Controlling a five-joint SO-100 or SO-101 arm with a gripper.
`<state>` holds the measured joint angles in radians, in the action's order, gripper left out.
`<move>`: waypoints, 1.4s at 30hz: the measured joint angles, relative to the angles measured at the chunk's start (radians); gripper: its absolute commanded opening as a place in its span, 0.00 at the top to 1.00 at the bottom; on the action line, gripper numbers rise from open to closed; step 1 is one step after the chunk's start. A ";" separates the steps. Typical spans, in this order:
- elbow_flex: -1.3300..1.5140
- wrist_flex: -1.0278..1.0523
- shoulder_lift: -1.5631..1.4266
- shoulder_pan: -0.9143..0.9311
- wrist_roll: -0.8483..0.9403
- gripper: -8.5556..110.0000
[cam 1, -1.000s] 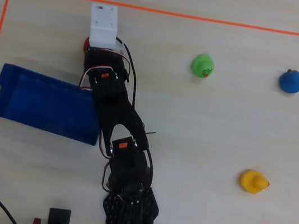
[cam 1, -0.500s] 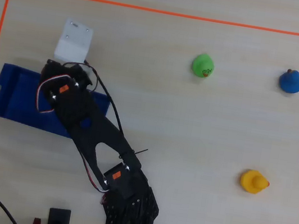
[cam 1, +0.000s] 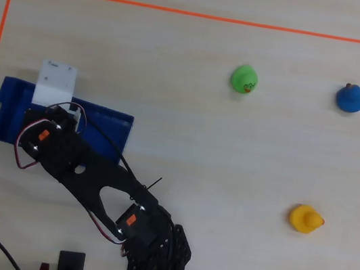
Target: Grasp red duck and put it into box.
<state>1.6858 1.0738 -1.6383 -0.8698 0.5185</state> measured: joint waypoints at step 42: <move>1.378 -1.120 -1.287 0.761 0.813 0.93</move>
<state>3.0634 -0.0460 -2.9253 -0.1089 1.3315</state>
